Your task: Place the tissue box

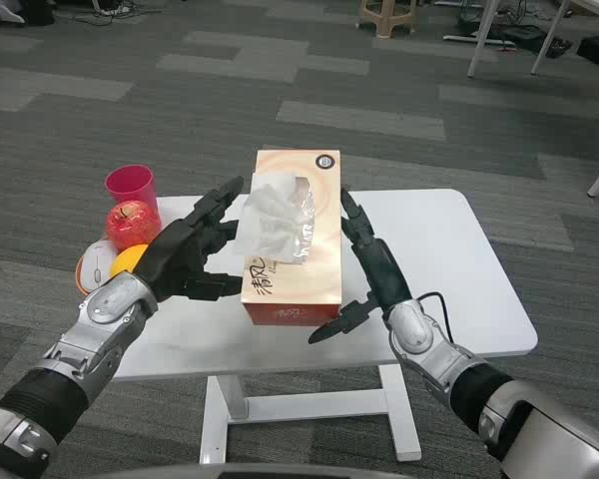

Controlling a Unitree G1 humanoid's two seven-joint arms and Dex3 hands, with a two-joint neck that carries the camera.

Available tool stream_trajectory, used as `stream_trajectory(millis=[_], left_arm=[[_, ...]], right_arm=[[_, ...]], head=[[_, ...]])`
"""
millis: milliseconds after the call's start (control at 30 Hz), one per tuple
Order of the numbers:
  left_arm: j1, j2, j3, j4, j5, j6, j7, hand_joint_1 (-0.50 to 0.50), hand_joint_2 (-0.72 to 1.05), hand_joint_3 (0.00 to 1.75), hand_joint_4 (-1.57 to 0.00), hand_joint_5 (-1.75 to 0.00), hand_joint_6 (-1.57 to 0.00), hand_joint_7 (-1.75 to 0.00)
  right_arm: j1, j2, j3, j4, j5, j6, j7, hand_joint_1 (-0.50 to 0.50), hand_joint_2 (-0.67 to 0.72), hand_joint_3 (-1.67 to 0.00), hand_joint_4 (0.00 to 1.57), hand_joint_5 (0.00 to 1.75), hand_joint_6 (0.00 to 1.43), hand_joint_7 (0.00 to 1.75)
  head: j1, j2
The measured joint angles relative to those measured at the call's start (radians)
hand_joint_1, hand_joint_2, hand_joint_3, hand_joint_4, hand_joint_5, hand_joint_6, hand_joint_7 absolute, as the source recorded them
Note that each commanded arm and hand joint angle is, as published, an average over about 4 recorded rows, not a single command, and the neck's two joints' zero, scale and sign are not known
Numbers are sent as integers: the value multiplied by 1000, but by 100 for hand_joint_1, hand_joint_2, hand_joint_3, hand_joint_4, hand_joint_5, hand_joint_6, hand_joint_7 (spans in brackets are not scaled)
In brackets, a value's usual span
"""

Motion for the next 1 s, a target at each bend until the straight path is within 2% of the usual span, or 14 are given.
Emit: stream_trajectory(millis=[300,400,533,600,1000], left_arm=[[1,0,1,0,0,0,0,50,105,17,0,-92,0,0],[1,0,1,0,0,0,0,50,105,17,0,-85,0,0],[1,0,1,0,0,0,0,50,105,13,0,-92,0,0],[2,0,1,-1,0,0,0,50,105,17,0,-90,0,0],[4,-1,0,-1,0,0,0,50,105,17,0,-92,0,0]], right_arm=[[0,0,0,0,0,0,-1,-46,-3,-24,23,0,5,7],[0,0,0,0,0,0,-1,-46,-3,-22,23,0,4,7],[1,0,0,0,0,0,-1,-46,-3,-24,23,0,6,7],[1,0,0,0,0,0,-1,-46,-3,-24,23,0,6,7],[8,1,-3,0,0,0,-1,-46,-3,-22,23,0,6,7]], head=[[-3,3],[-3,6],[-3,7],[-3,7],[-3,5]])
